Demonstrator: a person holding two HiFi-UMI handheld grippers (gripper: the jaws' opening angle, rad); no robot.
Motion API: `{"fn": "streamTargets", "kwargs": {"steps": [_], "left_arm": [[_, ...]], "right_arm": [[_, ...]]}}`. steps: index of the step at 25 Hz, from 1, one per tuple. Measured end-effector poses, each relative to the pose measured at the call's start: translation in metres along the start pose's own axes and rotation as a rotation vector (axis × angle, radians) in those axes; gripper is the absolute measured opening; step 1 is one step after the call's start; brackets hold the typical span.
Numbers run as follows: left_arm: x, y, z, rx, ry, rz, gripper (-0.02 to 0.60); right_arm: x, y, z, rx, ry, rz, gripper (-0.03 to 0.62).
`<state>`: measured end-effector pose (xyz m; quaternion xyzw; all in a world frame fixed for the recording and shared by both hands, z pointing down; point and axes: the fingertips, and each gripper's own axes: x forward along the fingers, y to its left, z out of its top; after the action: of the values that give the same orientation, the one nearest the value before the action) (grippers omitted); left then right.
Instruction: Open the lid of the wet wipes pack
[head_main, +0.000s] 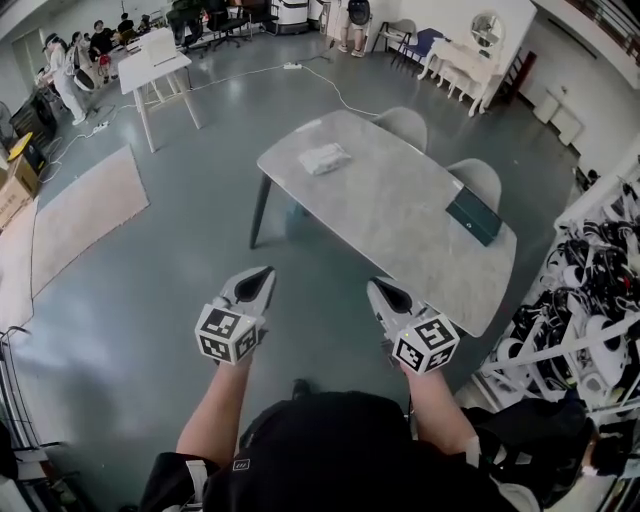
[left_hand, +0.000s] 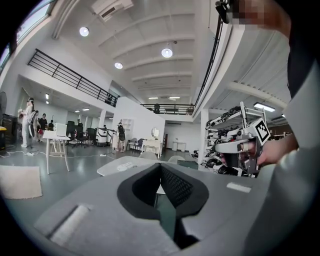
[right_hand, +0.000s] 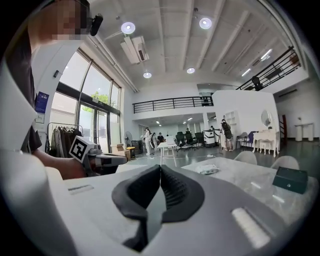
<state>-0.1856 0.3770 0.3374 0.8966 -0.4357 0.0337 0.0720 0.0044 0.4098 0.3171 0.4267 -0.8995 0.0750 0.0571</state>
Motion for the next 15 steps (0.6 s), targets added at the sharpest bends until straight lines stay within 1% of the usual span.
{"fn": "streamTargets", "kwargs": {"steps": [3,7,10,15], "left_arm": [[-0.002,0.016,0.0,-0.024,-0.008,0.01,0.009],[0.001,0.03,0.002,-0.026,-0.008,0.013,0.01],[0.008,0.043,0.0,-0.025,-0.003,0.023,0.011],[0.027,0.062,-0.006,-0.028,0.025,0.043,0.011]], "right_arm": [[0.011,-0.002,0.003,-0.005,0.018,-0.003,0.002],[0.029,-0.011,0.012,0.002,0.011,-0.011,0.002],[0.047,-0.013,0.009,0.002,0.018,0.008,0.002],[0.076,-0.023,0.0,-0.031,0.044,0.042,0.002]]}}
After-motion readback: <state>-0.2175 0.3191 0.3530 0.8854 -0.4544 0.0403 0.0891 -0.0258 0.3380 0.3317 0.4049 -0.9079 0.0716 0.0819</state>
